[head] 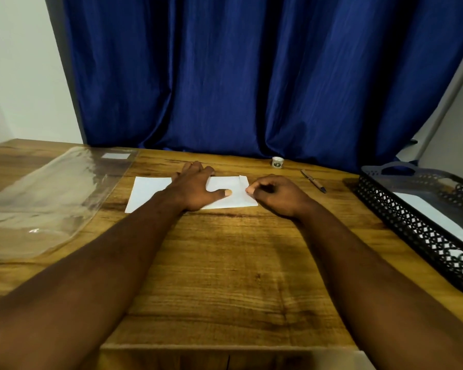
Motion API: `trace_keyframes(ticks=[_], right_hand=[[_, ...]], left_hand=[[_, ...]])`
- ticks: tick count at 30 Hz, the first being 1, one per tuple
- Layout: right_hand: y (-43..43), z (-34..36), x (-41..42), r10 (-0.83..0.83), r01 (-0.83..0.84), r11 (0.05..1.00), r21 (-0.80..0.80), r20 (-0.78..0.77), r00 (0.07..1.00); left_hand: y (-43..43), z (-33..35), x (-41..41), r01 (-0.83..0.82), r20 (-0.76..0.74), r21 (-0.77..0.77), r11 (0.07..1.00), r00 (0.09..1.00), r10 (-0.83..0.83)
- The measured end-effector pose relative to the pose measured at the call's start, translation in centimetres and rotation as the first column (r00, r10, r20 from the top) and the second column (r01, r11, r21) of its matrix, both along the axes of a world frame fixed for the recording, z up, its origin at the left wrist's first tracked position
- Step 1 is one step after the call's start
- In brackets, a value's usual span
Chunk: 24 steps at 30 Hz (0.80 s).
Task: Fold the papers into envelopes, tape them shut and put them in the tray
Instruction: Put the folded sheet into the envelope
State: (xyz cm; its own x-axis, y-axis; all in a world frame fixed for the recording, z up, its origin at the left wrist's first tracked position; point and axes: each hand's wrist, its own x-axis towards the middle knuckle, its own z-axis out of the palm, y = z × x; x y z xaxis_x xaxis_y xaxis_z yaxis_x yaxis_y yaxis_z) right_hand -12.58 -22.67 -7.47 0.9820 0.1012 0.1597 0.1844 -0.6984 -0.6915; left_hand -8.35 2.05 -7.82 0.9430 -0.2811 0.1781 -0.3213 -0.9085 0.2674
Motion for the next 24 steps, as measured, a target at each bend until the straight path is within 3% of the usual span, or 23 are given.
trace_keyframes(ticks=[3, 6, 10, 14, 16, 18, 20, 24], right_hand=[[0.3, -0.2, 0.0, -0.046, 0.046, 0.999, -0.005, 0.032, 0.998], [0.6, 0.3, -0.1, -0.070, 0.072, 0.979, 0.191, -0.015, 0.997], [0.8, 0.5, 0.0, -0.037, -0.001, 0.943, 0.333, 0.109, 0.993], [1.0, 1.1, 0.0, -0.194, 0.080, 0.940, 0.333, 0.324, 0.926], [0.4, 1.6, 0.2, -0.207, 0.080, 0.950, 0.301, 0.417, 0.885], [-0.4, 1.7, 0.4, -0.180, 0.082, 0.972, 0.222, 0.467, 0.866], [-1.2, 1.4, 0.5, -0.147, 0.086, 0.983, 0.162, 0.415, 0.898], [-2.6, 0.2, 0.3, -0.067, 0.071, 0.997, -0.022, 0.155, 0.986]], left_hand=[[0.1, 0.0, 0.2, 0.039, 0.106, -0.049, 0.998, 0.994, -0.033], [0.2, 0.4, 0.5, 0.137, 0.323, -0.103, 0.985, 0.941, -0.097], [-0.5, 1.9, -0.2, 0.219, 0.600, -0.026, 0.975, 0.784, -0.160], [-1.1, 3.8, -1.8, 0.247, 0.784, 0.061, 0.967, 0.588, -0.200], [-1.4, 4.6, -2.5, 0.283, 0.800, 0.103, 0.954, 0.546, -0.248], [-1.7, 4.9, -2.8, 0.328, 0.757, 0.141, 0.934, 0.573, -0.315], [-2.0, 4.8, -3.1, 0.350, 0.657, 0.167, 0.922, 0.657, -0.369], [-2.4, 3.0, -3.1, 0.408, 0.389, 0.118, 0.905, 0.820, -0.420]])
